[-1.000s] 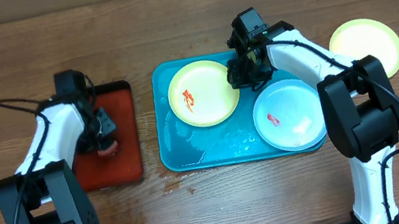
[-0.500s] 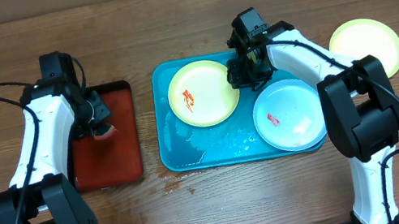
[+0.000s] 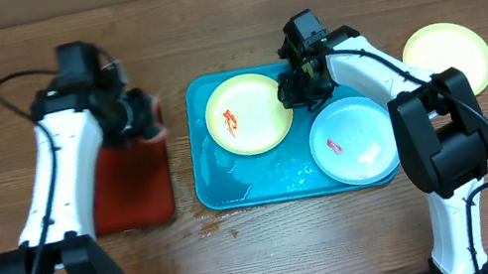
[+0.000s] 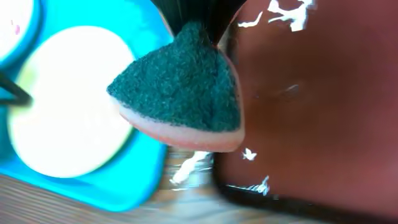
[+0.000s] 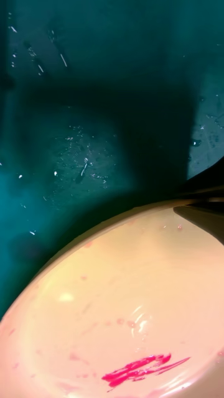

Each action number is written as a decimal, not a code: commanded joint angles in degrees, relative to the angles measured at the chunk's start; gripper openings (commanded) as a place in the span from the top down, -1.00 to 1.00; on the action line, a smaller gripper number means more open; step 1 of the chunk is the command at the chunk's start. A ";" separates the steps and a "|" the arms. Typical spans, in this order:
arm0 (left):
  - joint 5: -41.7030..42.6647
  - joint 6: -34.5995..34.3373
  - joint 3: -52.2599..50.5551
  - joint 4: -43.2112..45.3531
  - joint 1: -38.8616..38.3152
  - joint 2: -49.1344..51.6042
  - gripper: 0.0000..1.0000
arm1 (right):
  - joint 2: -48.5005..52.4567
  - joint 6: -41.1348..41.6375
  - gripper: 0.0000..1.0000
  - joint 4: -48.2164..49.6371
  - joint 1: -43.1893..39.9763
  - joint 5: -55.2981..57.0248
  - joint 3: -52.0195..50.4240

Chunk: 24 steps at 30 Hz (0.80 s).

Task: Clean dirty plates on tray and stack at the side
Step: 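Scrub the yellow plate with the sponge while the right gripper holds it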

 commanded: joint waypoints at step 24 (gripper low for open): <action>-2.25 -14.78 -0.59 21.16 -21.59 18.45 0.91 | 0.26 13.20 0.92 -1.53 4.35 6.12 -0.35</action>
